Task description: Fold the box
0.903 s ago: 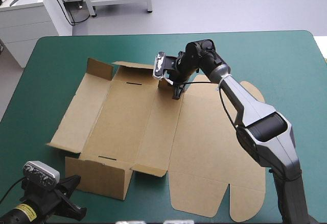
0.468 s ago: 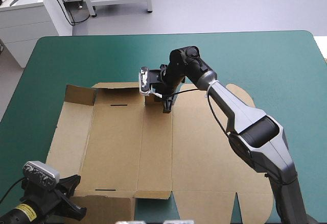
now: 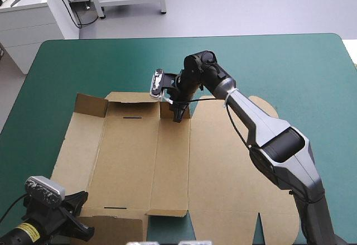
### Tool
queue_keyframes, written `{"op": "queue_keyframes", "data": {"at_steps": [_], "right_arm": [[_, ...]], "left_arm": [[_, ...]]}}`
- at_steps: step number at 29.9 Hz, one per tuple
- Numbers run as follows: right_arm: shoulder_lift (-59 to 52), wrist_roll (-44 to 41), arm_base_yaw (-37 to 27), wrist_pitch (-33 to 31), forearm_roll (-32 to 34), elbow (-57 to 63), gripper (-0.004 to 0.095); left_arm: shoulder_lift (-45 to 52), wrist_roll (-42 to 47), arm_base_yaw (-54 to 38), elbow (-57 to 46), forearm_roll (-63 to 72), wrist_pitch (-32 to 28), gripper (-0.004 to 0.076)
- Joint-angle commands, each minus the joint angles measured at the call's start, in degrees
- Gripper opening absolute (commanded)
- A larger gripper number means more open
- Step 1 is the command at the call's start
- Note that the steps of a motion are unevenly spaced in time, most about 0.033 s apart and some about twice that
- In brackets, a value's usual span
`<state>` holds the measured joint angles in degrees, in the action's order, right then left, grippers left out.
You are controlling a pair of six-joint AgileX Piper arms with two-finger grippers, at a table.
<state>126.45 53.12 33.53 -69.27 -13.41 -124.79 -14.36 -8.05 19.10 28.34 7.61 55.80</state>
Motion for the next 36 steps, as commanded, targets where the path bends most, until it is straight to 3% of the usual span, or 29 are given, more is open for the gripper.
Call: {"op": "queue_keyframes", "data": {"at_steps": [1,4,7,11,16,21,27,36], "right_arm": [[-6.69,-1.18,-0.42,1.87,0.39,-2.02,0.0397],[-9.71,-2.2,-2.7,1.66,0.66,-1.92,0.0427],[-13.73,-5.98,-6.62,1.07,1.58,-1.92,0.0368],[-19.81,-10.16,-13.83,2.02,2.29,0.03,0.0194],[-28.82,-17.13,-25.21,0.49,3.83,10.69,-0.0012],[-38.14,-25.72,-36.39,-2.35,3.39,25.6,-0.0017],[-51.71,-29.78,-48.13,-2.35,3.39,43.39,-0.0017],[-73.42,-33.84,-49.83,1.82,2.13,64.69,-0.0017]], "left_arm": [[-0.68,-0.06,0.13,1.43,0.99,-3.22,-0.0008],[-0.68,-0.06,0.13,1.43,0.99,-3.22,-0.0008],[-0.68,-0.06,0.13,1.43,0.99,-3.22,-0.0008],[-0.68,0.16,0.13,1.43,0.99,-3.22,-0.0008],[-0.68,0.16,0.13,1.43,0.88,-3.22,-0.0008],[-0.68,0.16,0.13,1.43,0.88,-3.22,-0.0008],[-0.68,0.24,0.13,1.43,0.88,-3.22,-0.0008],[-1.42,1.24,0.13,1.43,2.3,-2.58,-0.0008]]}}
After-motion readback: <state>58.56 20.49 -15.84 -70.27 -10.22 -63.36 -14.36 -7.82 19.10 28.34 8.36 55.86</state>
